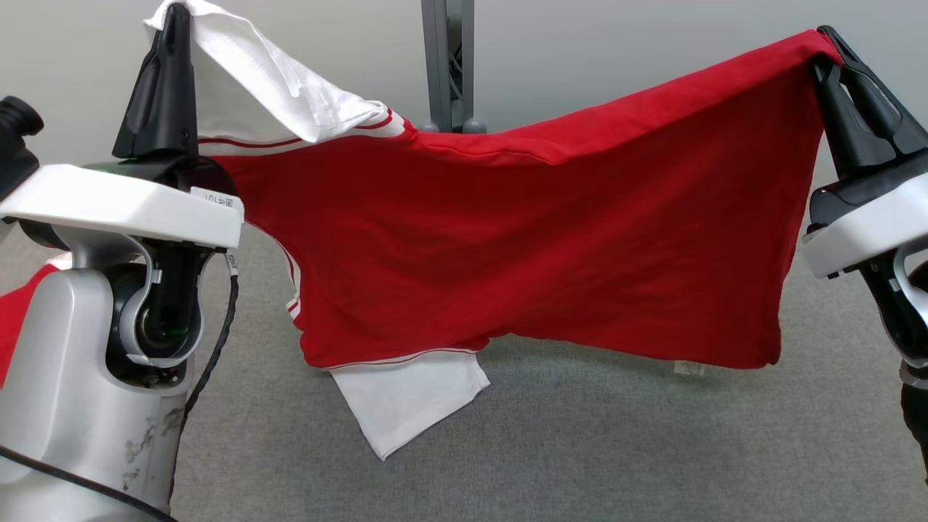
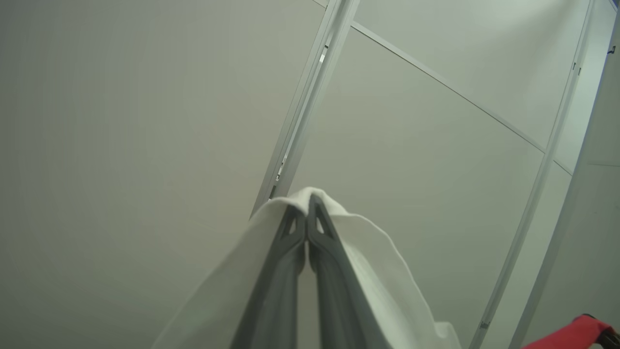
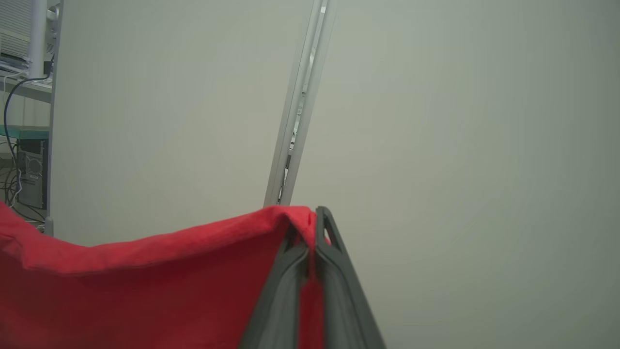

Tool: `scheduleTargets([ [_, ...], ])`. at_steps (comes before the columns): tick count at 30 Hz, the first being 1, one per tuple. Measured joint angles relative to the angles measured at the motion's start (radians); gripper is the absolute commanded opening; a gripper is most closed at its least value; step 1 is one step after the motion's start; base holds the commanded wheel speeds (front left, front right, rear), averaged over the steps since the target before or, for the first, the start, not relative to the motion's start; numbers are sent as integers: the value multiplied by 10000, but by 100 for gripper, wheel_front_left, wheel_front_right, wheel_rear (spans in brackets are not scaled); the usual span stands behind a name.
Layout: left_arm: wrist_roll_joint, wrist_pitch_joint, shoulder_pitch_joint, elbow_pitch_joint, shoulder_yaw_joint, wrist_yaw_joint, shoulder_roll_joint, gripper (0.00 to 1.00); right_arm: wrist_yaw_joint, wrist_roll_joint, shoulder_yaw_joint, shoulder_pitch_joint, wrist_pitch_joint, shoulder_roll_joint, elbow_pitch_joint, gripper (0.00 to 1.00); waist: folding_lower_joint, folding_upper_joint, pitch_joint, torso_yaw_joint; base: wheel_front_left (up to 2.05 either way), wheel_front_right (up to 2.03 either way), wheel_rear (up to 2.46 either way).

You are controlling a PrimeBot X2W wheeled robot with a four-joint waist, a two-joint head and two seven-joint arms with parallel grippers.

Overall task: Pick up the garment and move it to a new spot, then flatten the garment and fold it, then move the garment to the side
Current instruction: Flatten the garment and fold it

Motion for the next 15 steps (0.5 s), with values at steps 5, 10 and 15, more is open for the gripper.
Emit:
scheduleTargets([
  [5,2,491,-407,65,-40,21,270,0,0,113,105,-635,297,-167,-35,0,0,0,652,-40,0,0,0],
  [10,33,924,-2197,938,-56,-44,516,0,0,128,662,-2757,364,-608,677,0,0,0,1875,-117,0,0,0],
  [15,512,788,-4805,2811,-391,-481,495,0,0,127,1764,-5645,-205,-769,2435,0,0,0,3273,-171,0,0,0],
])
